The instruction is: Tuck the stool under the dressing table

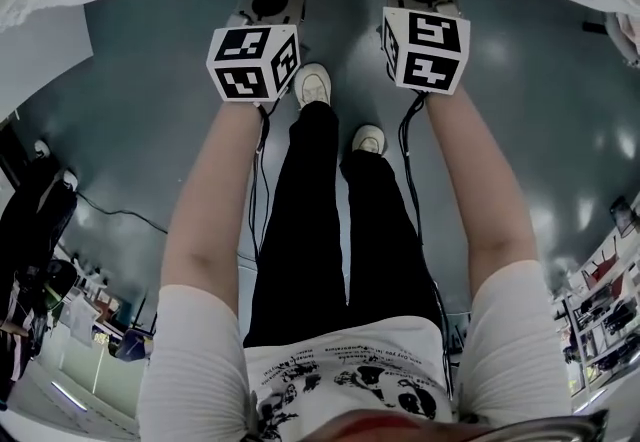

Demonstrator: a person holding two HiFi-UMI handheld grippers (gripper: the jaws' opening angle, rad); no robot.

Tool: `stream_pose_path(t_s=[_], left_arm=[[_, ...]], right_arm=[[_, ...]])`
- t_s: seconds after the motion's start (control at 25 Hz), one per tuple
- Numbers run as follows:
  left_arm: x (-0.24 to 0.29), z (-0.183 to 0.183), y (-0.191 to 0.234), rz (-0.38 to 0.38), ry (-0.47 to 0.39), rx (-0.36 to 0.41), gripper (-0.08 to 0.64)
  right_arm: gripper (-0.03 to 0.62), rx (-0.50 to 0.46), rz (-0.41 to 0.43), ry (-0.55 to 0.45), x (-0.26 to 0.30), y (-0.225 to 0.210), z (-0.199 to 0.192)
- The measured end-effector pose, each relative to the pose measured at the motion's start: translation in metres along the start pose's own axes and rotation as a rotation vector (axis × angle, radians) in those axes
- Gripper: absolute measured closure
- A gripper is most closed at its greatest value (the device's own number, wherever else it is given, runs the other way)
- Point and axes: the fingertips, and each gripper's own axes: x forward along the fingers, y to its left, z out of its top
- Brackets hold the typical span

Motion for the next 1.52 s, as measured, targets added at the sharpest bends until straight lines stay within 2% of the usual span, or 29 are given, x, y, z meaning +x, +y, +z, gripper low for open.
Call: stream_pose_path(t_s=[0.24, 0.44, 0.6, 0.84, 1.08, 1.28, 1.52], left_arm=[[-0.062, 0.005, -0.043, 0.008, -0.019, -0.064, 0.54], [-0.126, 0.05, -0.085, -0.002, -0.093, -0.065, 0.54], [-0.175, 0.11, -0.114, -0.012, -0.194, 0.002, 0.54], [-0.264, 0.216, -0.15, -0.015, -0.349, 0.125, 0.54], [-0.34, 0.306, -0.195, -0.013, -0.492, 0.197, 0.539], [-0.4, 0.348, -0.231, -0.009, -0.534, 0.22, 0.538], [-0.457, 0.347, -0.271, -0.036, -0.516, 0.285, 0.539]], right_arm=[[0.575, -0.012, 0.059, -0.001, -0.082, 0.018, 0.022], [0.575, -0.005, 0.12, -0.065, -0.158, 0.033, 0.074], [0.575, -0.018, 0.14, -0.18, -0.215, 0.04, 0.136], [0.575, 0.019, 0.197, -0.309, -0.306, 0.053, 0.234], [0.575, -0.044, 0.206, -0.416, -0.393, 0.06, 0.311], [0.575, -0.025, 0.177, -0.483, -0.468, 0.064, 0.341], [0.575, -0.031, 0.158, -0.497, -0.527, 0.061, 0.332]])
